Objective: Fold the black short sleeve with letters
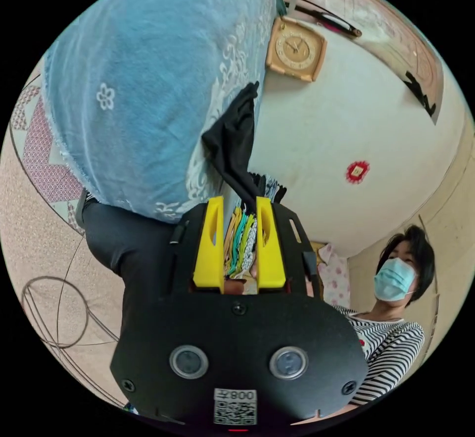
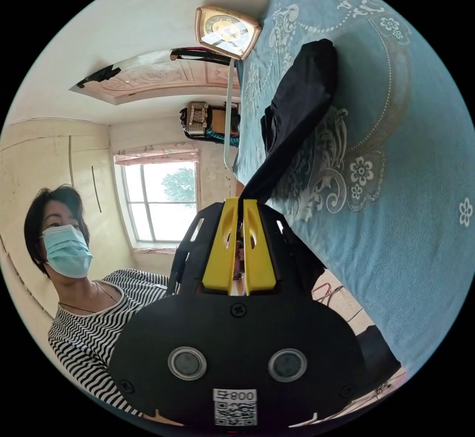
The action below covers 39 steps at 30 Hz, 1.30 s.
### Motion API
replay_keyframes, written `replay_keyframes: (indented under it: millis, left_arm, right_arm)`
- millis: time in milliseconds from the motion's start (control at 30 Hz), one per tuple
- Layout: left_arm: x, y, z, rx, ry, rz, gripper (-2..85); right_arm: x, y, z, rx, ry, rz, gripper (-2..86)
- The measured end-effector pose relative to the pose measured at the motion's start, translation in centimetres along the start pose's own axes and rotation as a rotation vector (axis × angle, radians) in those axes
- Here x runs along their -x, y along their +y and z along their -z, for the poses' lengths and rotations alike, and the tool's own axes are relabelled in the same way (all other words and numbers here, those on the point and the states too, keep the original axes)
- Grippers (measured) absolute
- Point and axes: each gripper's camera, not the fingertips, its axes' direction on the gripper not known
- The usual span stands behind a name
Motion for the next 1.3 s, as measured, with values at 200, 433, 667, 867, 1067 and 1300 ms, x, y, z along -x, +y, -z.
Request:
replay_keyframes:
  millis: [200, 433, 667, 867, 1067, 1300]
  left_arm:
    - [0.7, -1.0, 1.0, -0.094, 0.005, 0.026, 9.2]
    - [1.5, -0.6, -0.2, -0.107, -0.032, 0.051, 4.2]
    - [0.1, 3.0, -2.0, -0.080, -0.018, -0.014, 3.2]
    - [-1.1, 8.1, -2.9, -0.037, 0.052, -0.095, 2.9]
    - [-1.2, 14.1, -4.3, 0.013, 0.132, -0.178, 2.8]
    - [0.5, 20.8, -7.5, 0.097, 0.222, -0.266, 2.8]
  right_arm:
    - [-1.5, 1.0, 1.0, -0.016, -0.002, -0.004, 1.2]
    - [-3.8, 3.4, 2.8, -0.041, 0.021, -0.033, 1.2]
    - [-5.1, 7.9, 6.3, -0.093, 0.069, -0.047, 1.3]
    - [-4.0, 14.5, 9.4, -0.130, 0.075, 0.005, 1.4]
    - [-2.7, 22.4, 12.9, -0.173, 0.067, 0.093, 1.3]
    - [-2.3, 32.1, 18.1, -0.250, 0.038, 0.208, 1.2]
